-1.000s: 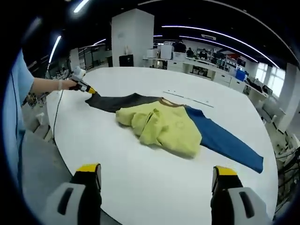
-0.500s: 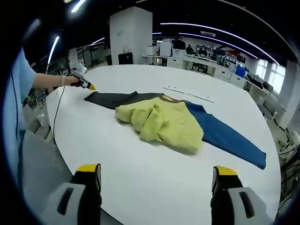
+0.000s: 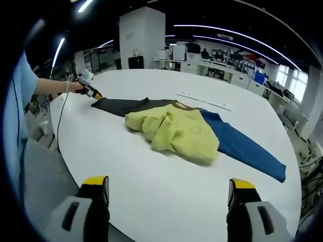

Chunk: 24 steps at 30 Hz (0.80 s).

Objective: Fold the garment on the visible template until the final outline fits inside the template.

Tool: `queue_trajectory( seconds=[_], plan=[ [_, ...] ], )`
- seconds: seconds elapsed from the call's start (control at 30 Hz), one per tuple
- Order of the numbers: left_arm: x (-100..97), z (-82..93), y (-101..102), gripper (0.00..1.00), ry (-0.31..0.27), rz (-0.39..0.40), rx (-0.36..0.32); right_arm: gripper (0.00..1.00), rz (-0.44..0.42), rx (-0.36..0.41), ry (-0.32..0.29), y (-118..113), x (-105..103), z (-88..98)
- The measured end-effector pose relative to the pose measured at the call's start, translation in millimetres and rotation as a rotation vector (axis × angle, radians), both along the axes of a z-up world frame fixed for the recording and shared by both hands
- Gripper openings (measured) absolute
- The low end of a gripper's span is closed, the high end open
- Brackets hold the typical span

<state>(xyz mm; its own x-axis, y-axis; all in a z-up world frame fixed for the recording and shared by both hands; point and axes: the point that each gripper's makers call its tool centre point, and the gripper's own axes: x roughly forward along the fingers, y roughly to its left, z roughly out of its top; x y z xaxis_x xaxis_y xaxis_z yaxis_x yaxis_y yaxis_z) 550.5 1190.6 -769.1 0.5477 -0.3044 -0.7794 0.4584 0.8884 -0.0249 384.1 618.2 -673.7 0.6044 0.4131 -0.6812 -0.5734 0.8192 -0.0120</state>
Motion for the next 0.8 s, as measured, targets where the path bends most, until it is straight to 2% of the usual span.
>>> queue_trajectory(
  seconds=[0.07, 0.17, 0.23, 0.33, 0.47, 0.53, 0.8],
  plan=[
    [-1.0, -1.4, 0, 0.22, 0.013, 0.023, -0.015, 0.99, -0.004, 0.003, -0.001, -1, 0, 1.1],
    [-3.5, -6.4, 3, 0.20, 0.029, 0.035, 0.015, 0.99, -0.005, 0.005, -0.006, 0, -1, 2.8],
    [-0.7, -8.0, 4, 0.17, 0.022, 0.037, 0.007, 0.99, -0.008, 0.006, -0.006, 0, -1, 2.8],
    [-3.8, -8.0, 2, 0.02, 0.021, 0.043, -0.005, 0.99, -0.007, 0.003, -0.003, 0, -2, 1.4],
    [-3.5, -10.1, 4, 0.01, 0.015, 0.050, -0.005, 0.99, -0.004, 0.008, -0.002, 2, -2, -0.1],
    [-2.3, -9.3, 8, 0.00, -0.007, 0.046, 0.024, 0.99, -0.003, 0.007, -0.002, 2, -2, -0.9],
    [-1.5, -7.0, 15, 0.00, 0.007, 0.118, 0.021, 0.99, -0.010, 0.008, 0.000, -1, -2, -1.5]
  ],
)
